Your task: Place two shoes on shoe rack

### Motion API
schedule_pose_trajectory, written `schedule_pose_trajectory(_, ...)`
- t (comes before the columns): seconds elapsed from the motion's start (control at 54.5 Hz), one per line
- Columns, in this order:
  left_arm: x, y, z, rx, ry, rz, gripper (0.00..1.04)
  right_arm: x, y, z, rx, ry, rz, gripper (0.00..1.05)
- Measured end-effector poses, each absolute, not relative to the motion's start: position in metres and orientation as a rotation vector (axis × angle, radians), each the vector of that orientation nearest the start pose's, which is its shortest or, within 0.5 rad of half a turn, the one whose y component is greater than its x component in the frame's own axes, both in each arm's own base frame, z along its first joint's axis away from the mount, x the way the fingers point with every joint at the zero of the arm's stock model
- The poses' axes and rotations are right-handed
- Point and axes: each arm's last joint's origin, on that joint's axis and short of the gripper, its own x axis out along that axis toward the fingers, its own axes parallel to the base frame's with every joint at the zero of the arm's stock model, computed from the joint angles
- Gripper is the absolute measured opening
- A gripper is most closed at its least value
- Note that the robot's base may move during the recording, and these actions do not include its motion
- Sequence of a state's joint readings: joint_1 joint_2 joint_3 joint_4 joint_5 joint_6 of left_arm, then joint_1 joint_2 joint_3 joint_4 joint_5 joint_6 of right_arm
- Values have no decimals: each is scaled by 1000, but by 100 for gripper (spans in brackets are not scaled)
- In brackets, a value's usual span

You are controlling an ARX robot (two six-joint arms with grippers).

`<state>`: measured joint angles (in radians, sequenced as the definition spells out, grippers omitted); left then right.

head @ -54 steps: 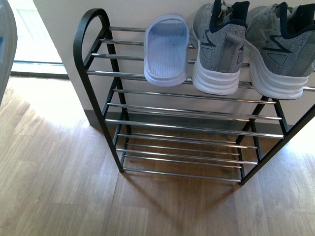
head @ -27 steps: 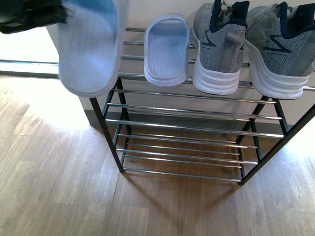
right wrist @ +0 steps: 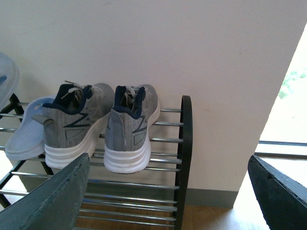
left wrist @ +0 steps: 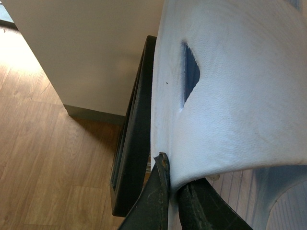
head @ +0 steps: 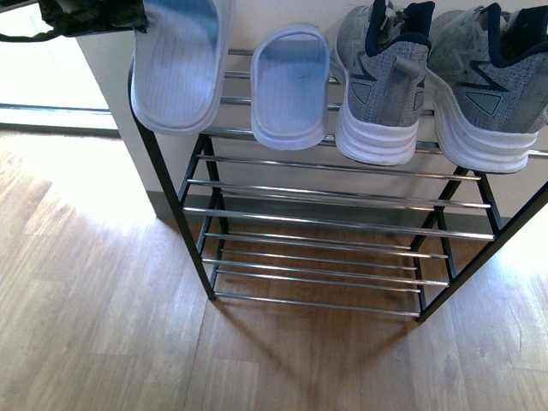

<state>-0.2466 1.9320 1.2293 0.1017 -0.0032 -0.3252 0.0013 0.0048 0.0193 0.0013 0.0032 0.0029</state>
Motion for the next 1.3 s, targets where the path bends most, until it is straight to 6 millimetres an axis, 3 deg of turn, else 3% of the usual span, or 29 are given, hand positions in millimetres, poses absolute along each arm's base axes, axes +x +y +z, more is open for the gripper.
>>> schedule_pose_trajectory(0.606, 441, -115, 148, -191, 766, -157, 2, 97, 0, 170, 3, -16, -2, 96)
schedule_pose_trajectory(0.973, 446, -118, 147, -170, 786, -132, 2, 97, 0, 170, 3, -16, -2, 96)
schedule_pose_trajectory(1.156, 444, -125, 150, -157, 770, -177, 42, 97, 0, 170, 3, -16, -2, 96)
schedule_pose_trajectory(1.303, 438, -128, 156, -152, 754, -200, 66, 97, 0, 170, 3, -16, -2, 96)
